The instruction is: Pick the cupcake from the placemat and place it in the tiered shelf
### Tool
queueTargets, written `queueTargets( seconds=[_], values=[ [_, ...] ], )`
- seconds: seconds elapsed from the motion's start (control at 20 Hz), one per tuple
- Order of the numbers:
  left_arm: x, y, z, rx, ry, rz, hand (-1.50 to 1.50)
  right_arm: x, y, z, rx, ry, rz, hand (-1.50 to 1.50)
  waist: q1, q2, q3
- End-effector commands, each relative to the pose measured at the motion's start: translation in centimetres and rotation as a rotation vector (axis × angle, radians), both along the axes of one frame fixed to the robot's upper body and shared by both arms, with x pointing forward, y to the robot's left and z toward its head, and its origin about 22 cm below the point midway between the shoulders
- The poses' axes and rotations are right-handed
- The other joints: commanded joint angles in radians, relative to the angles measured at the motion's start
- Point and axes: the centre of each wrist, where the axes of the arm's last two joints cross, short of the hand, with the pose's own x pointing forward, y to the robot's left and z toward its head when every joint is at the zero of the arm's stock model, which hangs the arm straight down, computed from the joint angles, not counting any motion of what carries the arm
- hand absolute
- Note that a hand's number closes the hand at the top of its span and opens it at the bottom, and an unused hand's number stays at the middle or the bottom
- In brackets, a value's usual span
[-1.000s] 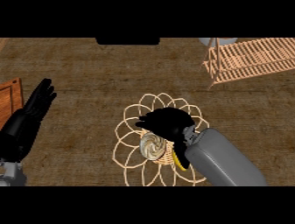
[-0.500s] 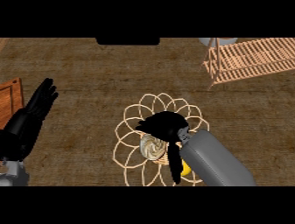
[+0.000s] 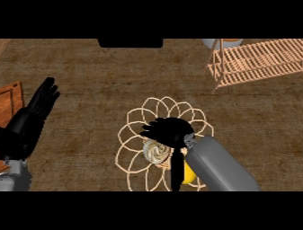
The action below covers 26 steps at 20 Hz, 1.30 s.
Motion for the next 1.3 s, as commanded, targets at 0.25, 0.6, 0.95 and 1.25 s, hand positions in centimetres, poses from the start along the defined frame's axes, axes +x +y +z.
queueTargets(
  seconds=[0.25,0.6,0.95,1.25],
  values=[
    [0.4,-0.1,-1.1,0.015,0.004,-0.005,0.00,0.9,-1.1,-3.7,0.112,-0.177,0.004,1.50,0.009,0.021,0.004],
    [0.0,-2.1,1.0,-0.002,0.006,-0.008,0.00,1.9,-0.8,-2.5,0.228,-0.301,0.007,1.50,0.006,0.017,0.005],
    [-1.5,0.1,0.0,0.003,0.019,0.025,0.00,1.3,-3.7,0.8,0.432,-0.362,-0.302,1.50,-0.027,0.006,0.004],
    [-2.4,2.2,-0.5,0.010,0.034,0.097,0.00,-0.7,-9.0,1.5,0.477,-0.480,-0.848,1.50,-0.089,-0.013,0.002]
  ],
)
